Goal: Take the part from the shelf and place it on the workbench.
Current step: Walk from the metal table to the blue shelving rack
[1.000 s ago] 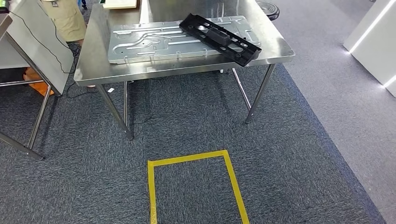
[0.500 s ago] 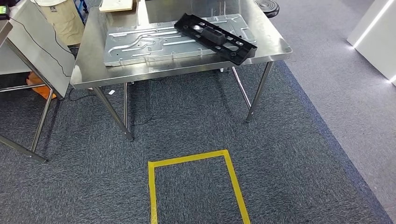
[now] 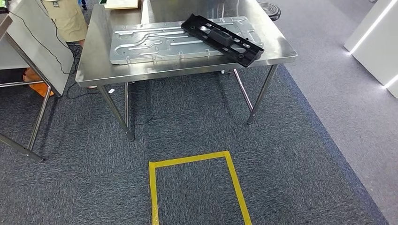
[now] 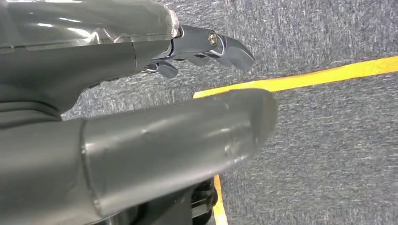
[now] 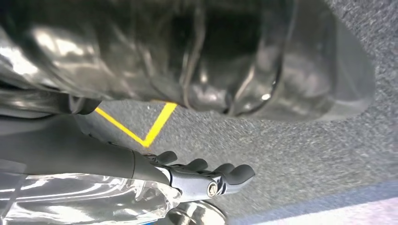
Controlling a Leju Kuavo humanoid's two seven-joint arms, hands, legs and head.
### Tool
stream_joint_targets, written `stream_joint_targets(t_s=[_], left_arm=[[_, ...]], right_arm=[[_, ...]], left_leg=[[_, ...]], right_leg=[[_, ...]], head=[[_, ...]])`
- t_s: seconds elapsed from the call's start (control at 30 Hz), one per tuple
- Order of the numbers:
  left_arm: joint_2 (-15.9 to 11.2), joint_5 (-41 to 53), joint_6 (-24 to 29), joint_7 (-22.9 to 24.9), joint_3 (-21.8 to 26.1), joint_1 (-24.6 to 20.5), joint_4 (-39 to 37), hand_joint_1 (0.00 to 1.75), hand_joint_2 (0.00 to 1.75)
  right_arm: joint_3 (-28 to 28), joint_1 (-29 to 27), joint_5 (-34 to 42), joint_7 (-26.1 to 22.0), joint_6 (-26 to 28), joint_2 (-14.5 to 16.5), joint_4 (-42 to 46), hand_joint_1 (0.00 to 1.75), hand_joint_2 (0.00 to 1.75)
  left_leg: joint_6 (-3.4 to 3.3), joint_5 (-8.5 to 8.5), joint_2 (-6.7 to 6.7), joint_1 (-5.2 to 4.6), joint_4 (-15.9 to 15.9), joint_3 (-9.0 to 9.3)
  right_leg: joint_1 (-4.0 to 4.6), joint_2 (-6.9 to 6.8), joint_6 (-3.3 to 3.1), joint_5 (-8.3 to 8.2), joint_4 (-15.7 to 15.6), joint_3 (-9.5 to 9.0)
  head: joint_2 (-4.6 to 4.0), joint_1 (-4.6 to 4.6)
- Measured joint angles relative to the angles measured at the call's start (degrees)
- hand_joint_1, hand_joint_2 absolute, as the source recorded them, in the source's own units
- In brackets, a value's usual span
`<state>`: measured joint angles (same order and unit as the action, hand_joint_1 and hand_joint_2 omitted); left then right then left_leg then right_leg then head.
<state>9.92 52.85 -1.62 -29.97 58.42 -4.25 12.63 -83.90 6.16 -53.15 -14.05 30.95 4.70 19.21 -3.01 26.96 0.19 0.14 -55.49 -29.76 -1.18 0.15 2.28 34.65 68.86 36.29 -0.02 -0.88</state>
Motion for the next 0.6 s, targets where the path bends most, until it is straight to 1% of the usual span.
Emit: stream_joint_targets(t_s=[0.03,0.07,0.1,0.13,0.17,0.2,0.23,0.27,0.3,0.33,0.37,0.4,0.43,0.47,0.53,0.57,0.6], left_arm=[[0.0,0.0,0.1,0.0,0.0,0.0,0.0,0.0,0.0],[0.0,0.0,0.2,0.0,0.1,0.0,0.0,0.0,0.0],[0.0,0.0,0.4,0.1,0.2,0.0,0.0,0.0,0.0],[0.0,0.0,0.6,0.2,0.2,0.0,0.0,0.0,0.0],[0.0,0.1,0.7,0.3,0.2,0.0,0.0,0.0,0.0],[0.0,0.1,0.9,0.4,0.2,0.0,0.0,0.0,0.0],[0.0,0.2,1.0,0.5,0.3,-0.1,0.0,0.0,0.0],[0.0,0.3,1.1,0.5,0.3,-0.1,0.0,0.0,0.0],[0.0,0.3,1.2,0.6,0.3,-0.1,0.0,0.0,0.0],[0.0,0.4,1.4,0.6,0.3,-0.1,0.0,0.0,0.0],[0.0,0.3,1.5,0.7,0.4,-0.1,0.0,0.0,0.0],[0.0,0.3,1.7,0.7,0.5,0.0,0.0,0.0,0.0],[0.0,0.2,1.7,0.7,0.6,0.0,0.0,0.0,0.0],[0.0,0.2,1.7,0.8,0.8,0.0,0.0,0.0,0.0],[0.0,0.1,1.7,0.8,1.0,0.0,0.0,0.0,0.0],[0.0,0.1,1.7,0.8,1.0,0.0,0.0,0.0,0.0],[0.0,0.1,1.8,0.8,1.1,0.1,0.0,0.0,0.0]], right_arm=[[0.1,0.0,-0.8,0.1,0.0,0.0,-0.1,0.0,0.0],[0.2,-0.1,-1.4,0.2,0.0,0.0,-0.2,0.0,0.0],[0.3,-0.1,-1.8,0.3,0.0,0.0,-0.4,0.0,0.0],[0.4,-0.1,-2.1,0.3,0.0,0.1,-0.5,0.0,0.0],[0.5,-0.1,-2.4,0.3,0.0,0.1,-0.6,0.0,0.0],[0.5,0.0,-2.6,0.2,0.0,0.0,-0.7,0.0,0.0],[0.6,0.1,-2.9,0.1,0.0,0.1,-0.8,0.0,0.0],[0.6,0.1,-3.1,0.0,0.0,0.1,-0.9,0.0,0.0],[0.6,0.1,-3.2,-0.1,0.0,0.1,-1.0,0.0,0.0],[0.6,0.1,-3.3,-0.2,0.0,0.1,-1.1,0.0,0.0],[0.6,0.1,-3.4,-0.4,0.0,0.1,-1.2,0.0,0.0],[0.6,0.1,-3.4,-0.5,0.0,0.1,-1.3,0.0,0.0],[0.6,0.2,-3.5,-0.7,0.0,0.1,-1.3,0.0,0.0],[0.6,0.2,-3.6,-0.8,0.0,0.1,-1.4,0.0,0.0],[0.6,0.2,-3.6,-1.0,0.0,0.1,-1.6,0.0,0.0],[0.6,0.2,-3.7,-1.1,0.0,0.1,-1.6,0.0,0.0],[0.6,0.2,-3.7,-1.2,0.0,0.1,-1.7,0.0,0.0]], left_leg=[[-0.02,0.0,-0.19,-0.1,-0.1,-0.08],[-0.02,0.02,-0.48,-0.18,-0.2,-0.14],[-0.01,0.06,-0.89,-0.21,-0.3,-0.17],[0.04,0.13,-1.37,-0.23,-0.5,-0.18],[0.14,0.22,-1.88,-0.22,-0.7,-0.2],[0.3,0.32,-2.35,-0.25,-0.9,-0.29],[0.53,0.4,-2.82,-0.29,-1.1,-0.47],[0.81,0.42,-3.24,-0.26,-1.3,-0.67],[1.11,0.39,-3.61,-0.23,-1.4,-0.89],[1.42,0.4,-3.99,-0.18,-1.5,-1.07],[1.72,0.63,-3.84,-0.1,-1.8,-1.23],[2.02,1.26,-3.37,-0.1,-2.6,-1.61],[2.33,2.48,-2.65,-0.07,-4.5,-2.43],[2.65,4.34,-1.74,0.05,-7.8,-3.93],[3.15,7.86,-0.84,0.31,-15.5,-7.64],[3.29,8.61,-0.64,0.42,-18.1,-8.92],[3.32,8.24,-0.52,0.47,-18.5,-9.18]], right_leg=[[-0.02,0.0,0.06,1.04,3.0,1.41],[-0.03,0.0,0.07,0.95,4.2,2.0],[-0.04,0.04,0.01,-0.34,2.9,1.39],[-0.05,0.2,-0.11,-2.33,-0.2,-0.14],[-0.07,0.82,-0.31,-4.25,-4.3,-2.15],[0.02,1.58,-0.44,-5.55,-7.8,-3.88],[0.08,2.11,-0.6,-6.24,-10.2,-4.98],[0.18,2.43,-0.74,-6.35,-11.3,-5.42],[0.33,2.2,-0.87,-6.32,-11.3,-5.39],[0.29,1.69,-1.17,-6.47,-11.5,-5.37],[0.25,1.21,-1.5,-6.57,-11.6,-5.4],[0.16,0.78,-1.87,-6.68,-11.8,-5.45],[0.04,0.3,-2.2,-6.77,-11.9,-5.48],[0.01,-0.22,-2.43,-6.77,-12.0,-5.48],[0.05,-1.32,-2.64,-6.69,-11.9,-5.41],[0.08,-1.92,-2.67,-6.65,-11.9,-5.41],[0.1,-2.45,-2.65,-6.61,-11.9,-5.43]], head=[[0.0,0.01],[0.0,0.0],[0.0,0.0],[0.0,0.0],[0.0,0.0],[0.0,0.0],[0.0,0.0],[0.0,-0.01],[0.0,-0.01],[0.0,-0.01],[0.0,-0.02],[0.0,-0.03],[0.0,-0.03],[0.0,-0.04],[0.0,-0.03],[0.0,-0.03],[0.0,-0.03]])
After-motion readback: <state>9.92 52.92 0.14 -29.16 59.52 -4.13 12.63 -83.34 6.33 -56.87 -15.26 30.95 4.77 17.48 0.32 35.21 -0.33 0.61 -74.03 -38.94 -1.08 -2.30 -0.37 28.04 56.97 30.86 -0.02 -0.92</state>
